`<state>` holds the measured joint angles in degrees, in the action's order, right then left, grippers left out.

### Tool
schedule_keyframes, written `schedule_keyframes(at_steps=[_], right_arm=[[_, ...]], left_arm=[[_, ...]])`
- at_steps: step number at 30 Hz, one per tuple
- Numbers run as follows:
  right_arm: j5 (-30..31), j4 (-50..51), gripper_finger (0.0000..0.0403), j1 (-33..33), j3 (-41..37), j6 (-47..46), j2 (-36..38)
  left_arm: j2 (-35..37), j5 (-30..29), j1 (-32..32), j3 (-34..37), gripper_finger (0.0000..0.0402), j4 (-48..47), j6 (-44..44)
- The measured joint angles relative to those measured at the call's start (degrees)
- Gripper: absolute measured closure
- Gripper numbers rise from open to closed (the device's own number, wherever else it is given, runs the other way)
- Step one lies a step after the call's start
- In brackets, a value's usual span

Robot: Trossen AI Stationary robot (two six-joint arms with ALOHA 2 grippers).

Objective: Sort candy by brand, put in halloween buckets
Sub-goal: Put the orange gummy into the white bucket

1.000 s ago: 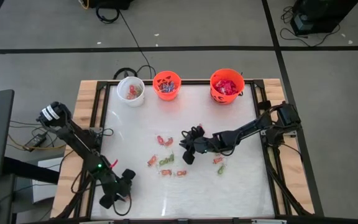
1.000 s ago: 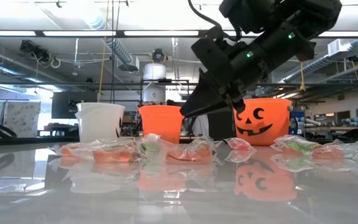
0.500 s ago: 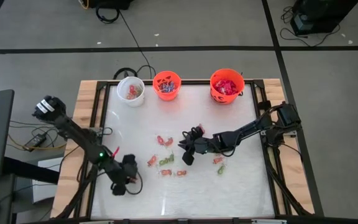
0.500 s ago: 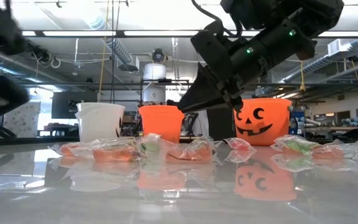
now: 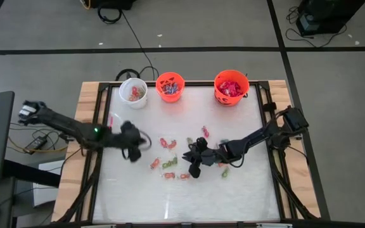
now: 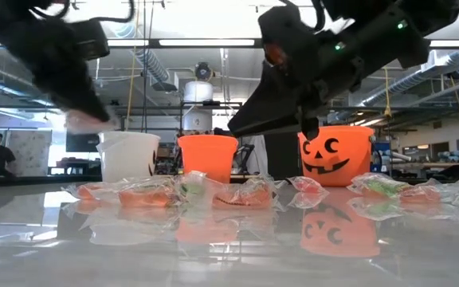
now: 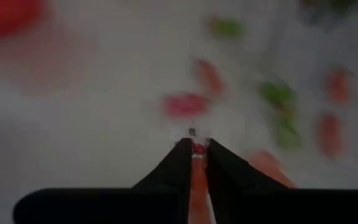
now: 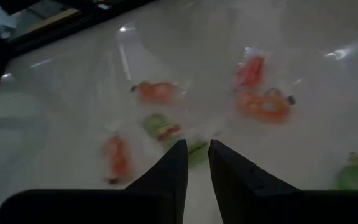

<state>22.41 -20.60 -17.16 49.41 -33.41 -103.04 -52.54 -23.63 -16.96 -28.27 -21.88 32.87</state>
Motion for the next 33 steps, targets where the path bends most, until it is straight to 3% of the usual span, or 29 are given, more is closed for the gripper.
schedule_keyframes(at_steps=[7, 11, 15, 21, 29, 33], right_arm=[[2.56, -0.93, 0.0323, -2.99, 0.0, 0.83, 0.0], [4.54, -3.33, 0.0323, -2.49, 0.0, -1.75, 0.0], [3.21, -6.3, 0.0323, -2.09, 0.0, -2.55, 0.0], [1.62, -8.38, 0.0323, -2.11, 0.0, -2.41, 0.0], [1.97, -8.52, 0.0323, -0.91, 0.0, -0.76, 0.0], [4.54, -10.42, 0.0323, -0.56, 0.0, 0.54, 0.0]], left_arm=[[10.95, -3.97, 17.39, 0.0, 0.0355, -3.07, -8.27], [11.59, -11.48, 25.25, -0.11, 0.0359, -2.26, -10.14], [10.18, -13.49, 31.9, -0.11, 0.0362, 4.6, -17.17], [7.46, -5.27, 41.96, -0.11, 0.0363, 13.36, -22.14], [-1.89, -3.93, 51.86, -0.11, 0.0362, 14.66, -23.05], [-5.64, 3.9, 56.29, -0.11, 0.0362, 19.38, -26.47]])
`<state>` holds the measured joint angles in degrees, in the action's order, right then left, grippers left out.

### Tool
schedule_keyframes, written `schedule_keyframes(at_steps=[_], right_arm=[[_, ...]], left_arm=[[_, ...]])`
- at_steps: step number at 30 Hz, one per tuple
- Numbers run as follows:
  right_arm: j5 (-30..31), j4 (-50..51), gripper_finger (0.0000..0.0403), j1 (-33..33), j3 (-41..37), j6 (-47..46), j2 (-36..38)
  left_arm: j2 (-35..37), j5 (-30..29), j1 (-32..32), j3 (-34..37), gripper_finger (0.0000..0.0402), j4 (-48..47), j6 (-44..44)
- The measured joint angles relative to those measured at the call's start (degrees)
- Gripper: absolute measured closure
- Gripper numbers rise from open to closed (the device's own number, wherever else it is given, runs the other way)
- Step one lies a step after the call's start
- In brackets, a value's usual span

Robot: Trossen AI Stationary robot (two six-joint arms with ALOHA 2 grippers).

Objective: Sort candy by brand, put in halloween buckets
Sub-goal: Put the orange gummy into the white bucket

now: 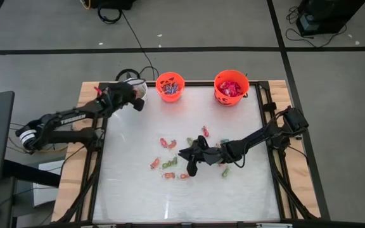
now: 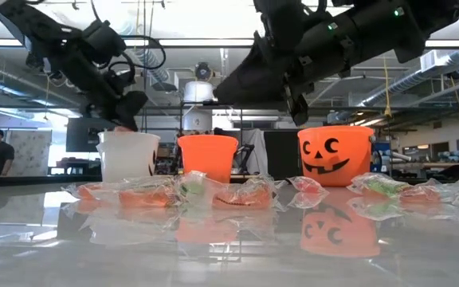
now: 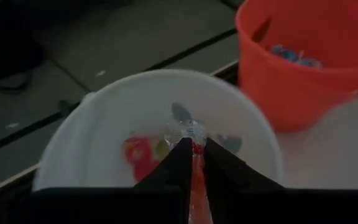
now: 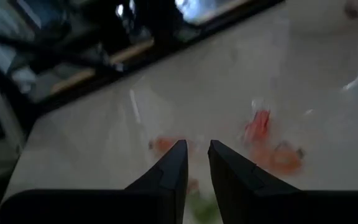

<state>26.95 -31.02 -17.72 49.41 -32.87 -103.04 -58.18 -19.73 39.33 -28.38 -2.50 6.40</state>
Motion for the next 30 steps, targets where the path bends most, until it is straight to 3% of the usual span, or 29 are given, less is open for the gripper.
schedule_keyframes(at_steps=[3, 8, 11, 14, 16, 19, 22, 30], right_arm=[[2.21, -2.75, 0.0323, -0.02, 0.0, 2.07, 0.0], [2.57, -4.66, 0.0323, -0.54, 0.0, 8.35, 0.04], [6.84, -3.63, 0.0323, -0.81, 0.02, 7.05, 0.04], [13.66, 3.35, 0.0323, -0.39, 0.04, 6.08, 0.72], [14.94, 12.26, 0.0323, 1.39, 0.02, 3.42, 2.69], [9.8, 26.91, 0.0319, 5.84, 0.04, -5.45, 6.62], [5.48, 36.12, 0.0302, 9.23, 0.02, -7.61, 8.78], [-0.76, 43.85, 0.0223, 14.67, 0.0, -5.92, 8.46]], left_arm=[[-1.92, 4.17, 2.34, 0.0, 0.0361, 5.28, 1.41], [-3.77, 4.48, 3.45, 0.0, 0.0351, 9.61, -2.71], [-3.86, 4.64, 3.41, 0.0, 0.0325, 9.75, -4.63], [-3.61, 4.91, 3.43, 0.0, 0.029, 10.5, -4.63], [-3.21, 5.38, 3.35, 0.0, 0.0268, 10.75, -3.77], [-1.53, 11.69, 3.32, 0.0, 0.0245, 9.09, -1.78], [1.31, 18.76, 2.34, 0.09, 0.024, 7.68, -1.36], [11.65, 11.6, -6.22, 5.28, 0.0249, 9.91, -0.88]])
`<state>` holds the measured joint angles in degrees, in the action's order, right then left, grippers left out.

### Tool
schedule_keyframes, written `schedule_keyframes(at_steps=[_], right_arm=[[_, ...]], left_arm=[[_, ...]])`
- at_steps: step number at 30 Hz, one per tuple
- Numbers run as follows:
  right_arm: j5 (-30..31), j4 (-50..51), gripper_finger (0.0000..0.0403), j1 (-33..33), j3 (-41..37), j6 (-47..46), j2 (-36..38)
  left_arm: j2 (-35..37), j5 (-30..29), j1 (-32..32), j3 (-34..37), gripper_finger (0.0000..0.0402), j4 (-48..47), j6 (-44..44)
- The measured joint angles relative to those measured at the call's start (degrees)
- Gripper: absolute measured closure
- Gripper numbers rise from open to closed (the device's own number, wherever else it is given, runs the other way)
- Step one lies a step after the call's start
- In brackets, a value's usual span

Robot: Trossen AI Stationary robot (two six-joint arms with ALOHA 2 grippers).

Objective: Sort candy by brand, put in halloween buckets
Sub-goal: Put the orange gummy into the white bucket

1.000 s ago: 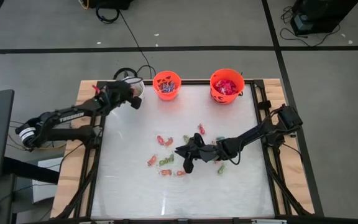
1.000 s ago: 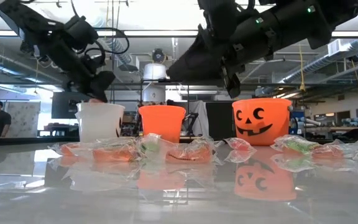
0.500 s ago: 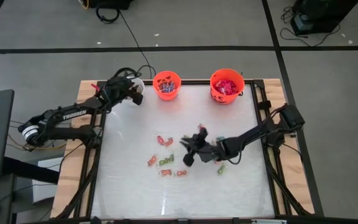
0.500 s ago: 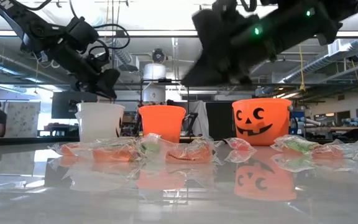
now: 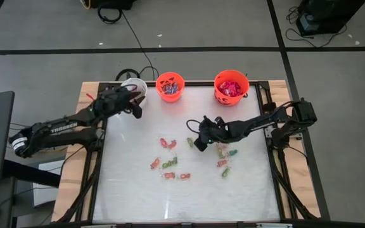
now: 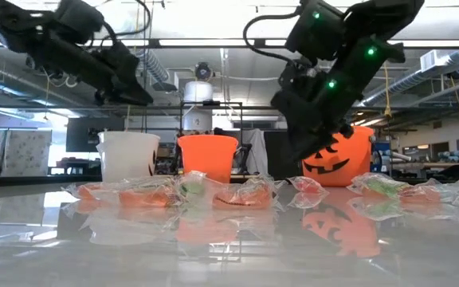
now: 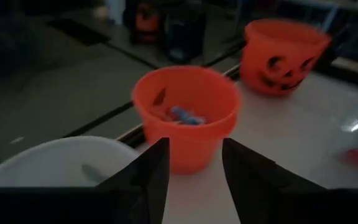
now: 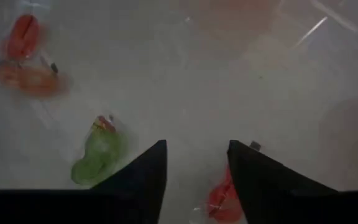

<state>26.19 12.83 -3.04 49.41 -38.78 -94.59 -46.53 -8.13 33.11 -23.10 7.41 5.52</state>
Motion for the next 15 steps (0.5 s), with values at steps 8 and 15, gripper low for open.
schedule_keyframes(at_steps=[8, 15], right_arm=[[2.21, 5.7, 0.0177, 2.47, 0.0, -6.56, -0.83], [-3.57, 5.5, 0.0212, 3.87, 0.0, -7.22, -4.88]], left_arm=[[4.17, -0.61, -7.92, 5.24, 0.025, 6.58, 1.93], [3.23, -0.71, -8.86, 6.61, 0.0251, 9.57, 2.14]])
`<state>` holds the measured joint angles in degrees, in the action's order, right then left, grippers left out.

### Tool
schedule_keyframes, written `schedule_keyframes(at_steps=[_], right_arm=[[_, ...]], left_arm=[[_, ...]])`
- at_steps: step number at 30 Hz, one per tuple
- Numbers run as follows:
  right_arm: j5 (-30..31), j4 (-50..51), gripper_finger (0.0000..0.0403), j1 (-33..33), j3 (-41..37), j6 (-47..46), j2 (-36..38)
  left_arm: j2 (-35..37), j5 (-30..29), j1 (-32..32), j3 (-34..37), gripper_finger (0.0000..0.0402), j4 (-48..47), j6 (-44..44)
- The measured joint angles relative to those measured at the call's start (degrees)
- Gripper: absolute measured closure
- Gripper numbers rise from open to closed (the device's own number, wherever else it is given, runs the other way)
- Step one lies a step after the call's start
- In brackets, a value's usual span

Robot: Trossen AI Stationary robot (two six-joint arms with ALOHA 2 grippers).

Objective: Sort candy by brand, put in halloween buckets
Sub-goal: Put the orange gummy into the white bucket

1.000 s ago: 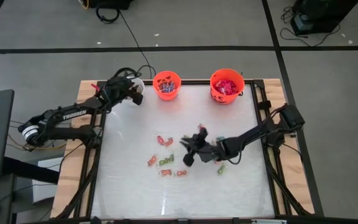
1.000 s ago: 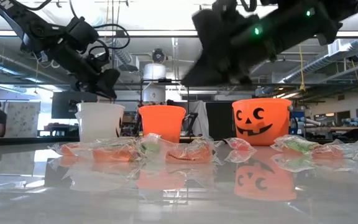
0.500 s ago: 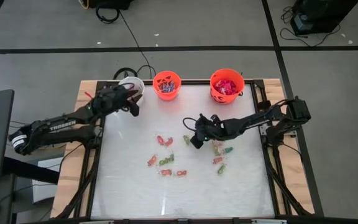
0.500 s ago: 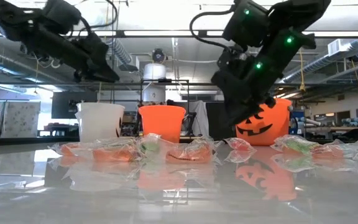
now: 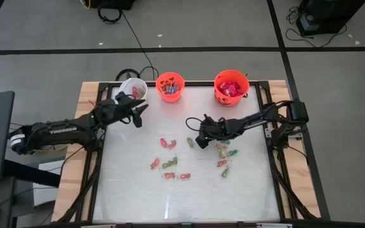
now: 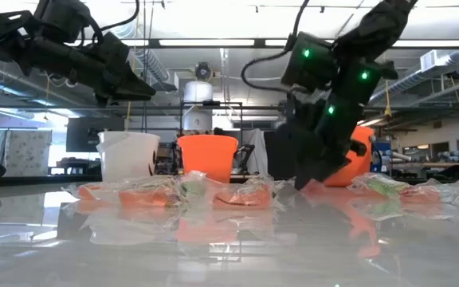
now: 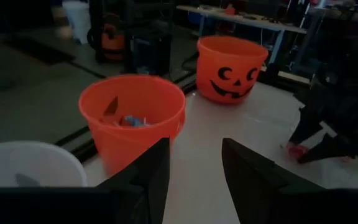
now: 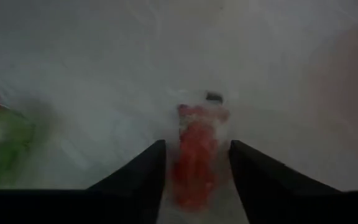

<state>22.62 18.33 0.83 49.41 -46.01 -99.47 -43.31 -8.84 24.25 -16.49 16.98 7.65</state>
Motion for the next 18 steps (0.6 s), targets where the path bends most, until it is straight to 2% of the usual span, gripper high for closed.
schedule_keyframes(at_steps=[5, 9, 12, 14, 18], right_arm=[[-1.41, -2.67, 0.0297, 0.07, -0.02, -0.35, -0.71], [-3.86, -11.35, 0.038, -0.89, -0.02, 3.47, -0.28], [-6.93, -23.1, 0.0379, -1.46, -0.02, 6.44, -0.74], [-7.83, -30.58, 0.0372, -1.56, 0.49, 6.97, -2.0], [-9.74, -33.49, 0.0383, -2.08, 6.87, 14.03, -5.65]], left_arm=[[-1.96, -0.02, 0.0, 0.0, 0.0251, -0.15, 0.14], [-3.87, -0.59, 0.02, 0.02, 0.0251, -0.56, 0.16], [-5.7, 0.14, 0.0, 0.02, 0.0251, -0.44, 1.75], [-7.07, 3.77, -0.04, 0.02, 0.0251, 0.23, 2.08], [-10.12, 13.3, -0.17, 0.02, 0.0251, 3.34, 1.2]])
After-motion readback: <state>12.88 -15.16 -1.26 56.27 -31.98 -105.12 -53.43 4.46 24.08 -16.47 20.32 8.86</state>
